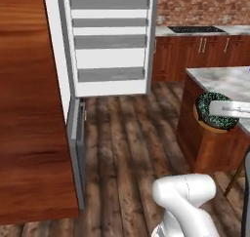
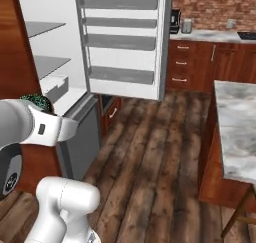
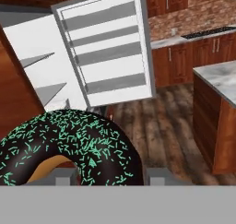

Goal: Take the cupcake and donut from the fridge and place them on the empty tray on the dining counter.

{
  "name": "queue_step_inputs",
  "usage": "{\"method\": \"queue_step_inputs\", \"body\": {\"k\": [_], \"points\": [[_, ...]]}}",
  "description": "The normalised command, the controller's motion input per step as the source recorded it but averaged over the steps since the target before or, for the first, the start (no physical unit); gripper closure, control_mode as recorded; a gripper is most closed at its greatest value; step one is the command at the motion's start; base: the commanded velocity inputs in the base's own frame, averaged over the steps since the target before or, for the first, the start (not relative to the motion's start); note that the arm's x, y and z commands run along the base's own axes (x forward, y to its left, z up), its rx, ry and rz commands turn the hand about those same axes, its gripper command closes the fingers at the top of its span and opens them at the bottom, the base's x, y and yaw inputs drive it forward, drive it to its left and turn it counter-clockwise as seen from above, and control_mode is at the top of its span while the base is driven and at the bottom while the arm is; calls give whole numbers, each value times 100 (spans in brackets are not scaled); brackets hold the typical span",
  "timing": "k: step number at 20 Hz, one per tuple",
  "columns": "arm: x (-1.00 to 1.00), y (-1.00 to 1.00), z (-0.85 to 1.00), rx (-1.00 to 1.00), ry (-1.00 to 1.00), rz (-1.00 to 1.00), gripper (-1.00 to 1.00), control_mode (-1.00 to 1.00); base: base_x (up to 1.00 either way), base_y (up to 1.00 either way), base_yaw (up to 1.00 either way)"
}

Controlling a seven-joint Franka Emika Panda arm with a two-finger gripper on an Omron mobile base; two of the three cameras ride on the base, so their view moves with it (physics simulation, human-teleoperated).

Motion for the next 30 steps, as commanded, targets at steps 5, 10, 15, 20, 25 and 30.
{"method": "queue_step_inputs", "body": {"k": [5, 10, 15, 20, 25, 30], "points": [[0, 0, 0, 0, 0, 0, 100, 100, -81, -46, -30], [0, 0, 0, 0, 0, 0, 100, 100, 14, -100, 0], [0, 0, 0, 0, 0, 0, 100, 100, 18, -100, 0], [0, 0, 0, 0, 0, 0, 100, 100, 19, -100, 0], [0, 0, 0, 0, 0, 0, 100, 100, 20, -100, 0], [0, 0, 0, 0, 0, 0, 100, 100, 20, -100, 0]]}}
